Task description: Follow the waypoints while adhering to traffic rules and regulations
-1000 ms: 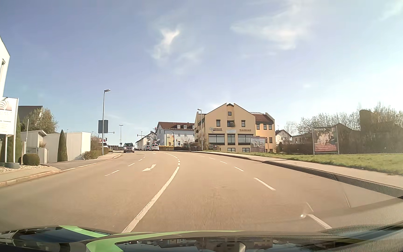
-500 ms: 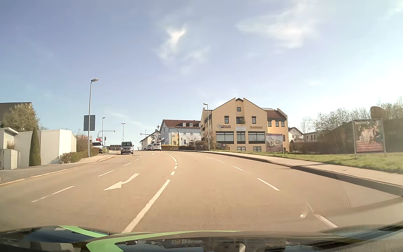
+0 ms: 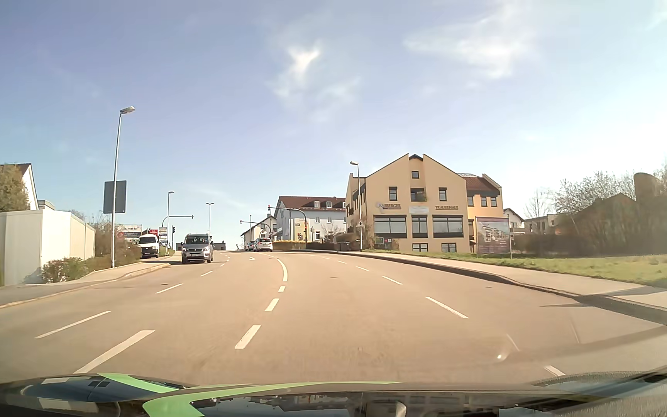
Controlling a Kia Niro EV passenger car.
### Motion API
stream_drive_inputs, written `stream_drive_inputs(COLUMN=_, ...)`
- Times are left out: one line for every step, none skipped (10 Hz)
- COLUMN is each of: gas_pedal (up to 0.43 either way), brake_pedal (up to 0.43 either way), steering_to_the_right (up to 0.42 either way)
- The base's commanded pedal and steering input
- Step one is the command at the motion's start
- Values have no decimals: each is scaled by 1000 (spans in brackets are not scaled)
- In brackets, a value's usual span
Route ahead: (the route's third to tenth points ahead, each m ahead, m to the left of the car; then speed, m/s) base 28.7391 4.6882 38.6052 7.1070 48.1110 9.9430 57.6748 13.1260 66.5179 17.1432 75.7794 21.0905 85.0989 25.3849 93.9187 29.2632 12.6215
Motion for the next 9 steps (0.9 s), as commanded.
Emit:
stream_drive_inputs(gas_pedal=0, brake_pedal=159, steering_to_the_right=-29)
stream_drive_inputs(gas_pedal=0, brake_pedal=171, steering_to_the_right=-29)
stream_drive_inputs(gas_pedal=0, brake_pedal=171, steering_to_the_right=-29)
stream_drive_inputs(gas_pedal=0, brake_pedal=171, steering_to_the_right=-29)
stream_drive_inputs(gas_pedal=0, brake_pedal=171, steering_to_the_right=-29)
stream_drive_inputs(gas_pedal=0, brake_pedal=146, steering_to_the_right=-29)
stream_drive_inputs(gas_pedal=0, brake_pedal=128, steering_to_the_right=-29)
stream_drive_inputs(gas_pedal=0, brake_pedal=122, steering_to_the_right=-29)
stream_drive_inputs(gas_pedal=0, brake_pedal=122, steering_to_the_right=-29)
